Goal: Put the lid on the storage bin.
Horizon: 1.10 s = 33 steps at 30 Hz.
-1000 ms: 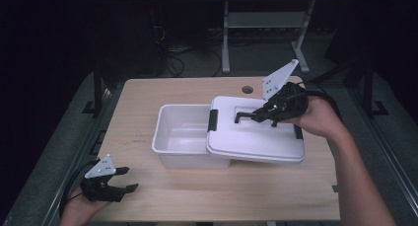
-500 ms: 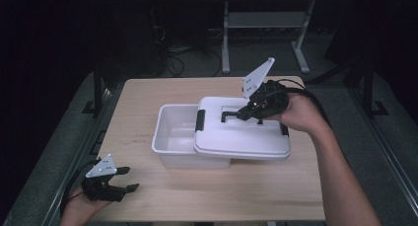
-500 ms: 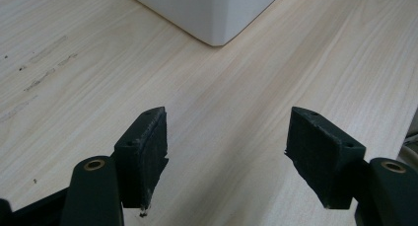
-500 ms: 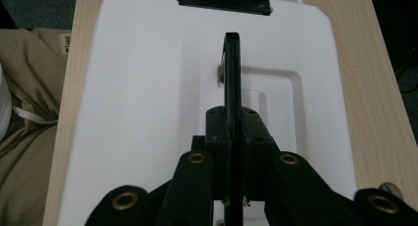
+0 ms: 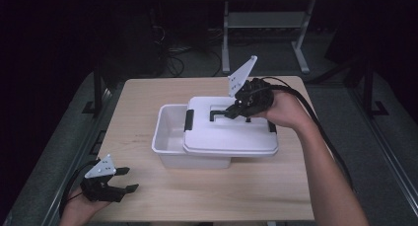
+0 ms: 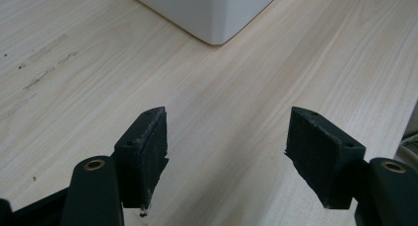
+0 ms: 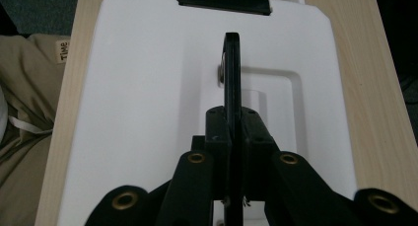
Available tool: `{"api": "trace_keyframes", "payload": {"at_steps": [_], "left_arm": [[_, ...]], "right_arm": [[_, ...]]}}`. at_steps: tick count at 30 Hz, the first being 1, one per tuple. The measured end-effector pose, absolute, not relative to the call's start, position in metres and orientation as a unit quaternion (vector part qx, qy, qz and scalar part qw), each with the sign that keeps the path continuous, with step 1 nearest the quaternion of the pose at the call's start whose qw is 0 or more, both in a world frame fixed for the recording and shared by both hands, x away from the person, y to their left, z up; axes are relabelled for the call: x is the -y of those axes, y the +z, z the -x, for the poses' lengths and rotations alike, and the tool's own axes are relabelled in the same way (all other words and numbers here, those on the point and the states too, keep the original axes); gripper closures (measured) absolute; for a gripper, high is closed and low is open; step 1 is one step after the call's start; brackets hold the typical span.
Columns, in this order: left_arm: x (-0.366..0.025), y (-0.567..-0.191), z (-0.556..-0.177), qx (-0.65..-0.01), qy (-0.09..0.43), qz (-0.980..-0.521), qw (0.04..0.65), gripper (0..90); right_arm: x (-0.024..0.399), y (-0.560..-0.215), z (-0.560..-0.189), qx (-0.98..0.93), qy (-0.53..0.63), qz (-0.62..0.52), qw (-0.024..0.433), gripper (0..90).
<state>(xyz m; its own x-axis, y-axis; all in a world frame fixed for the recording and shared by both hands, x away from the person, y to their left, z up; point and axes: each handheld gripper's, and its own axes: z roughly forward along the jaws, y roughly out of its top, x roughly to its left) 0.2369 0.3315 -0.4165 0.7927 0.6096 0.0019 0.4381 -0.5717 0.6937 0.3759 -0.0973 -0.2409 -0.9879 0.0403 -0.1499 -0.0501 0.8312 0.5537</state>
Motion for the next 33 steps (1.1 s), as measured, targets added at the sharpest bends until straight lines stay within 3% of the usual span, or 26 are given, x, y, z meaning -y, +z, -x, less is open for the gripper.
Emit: {"api": "trace_keyframes", "payload": {"at_steps": [33], "left_arm": [[-0.332,-0.415,-0.236,-0.296,0.120,-0.878,0.356,31.9]], "right_arm": [[0.040,-0.253,-0.397,-0.956,0.287,0.020,0.060,84.1]]}}
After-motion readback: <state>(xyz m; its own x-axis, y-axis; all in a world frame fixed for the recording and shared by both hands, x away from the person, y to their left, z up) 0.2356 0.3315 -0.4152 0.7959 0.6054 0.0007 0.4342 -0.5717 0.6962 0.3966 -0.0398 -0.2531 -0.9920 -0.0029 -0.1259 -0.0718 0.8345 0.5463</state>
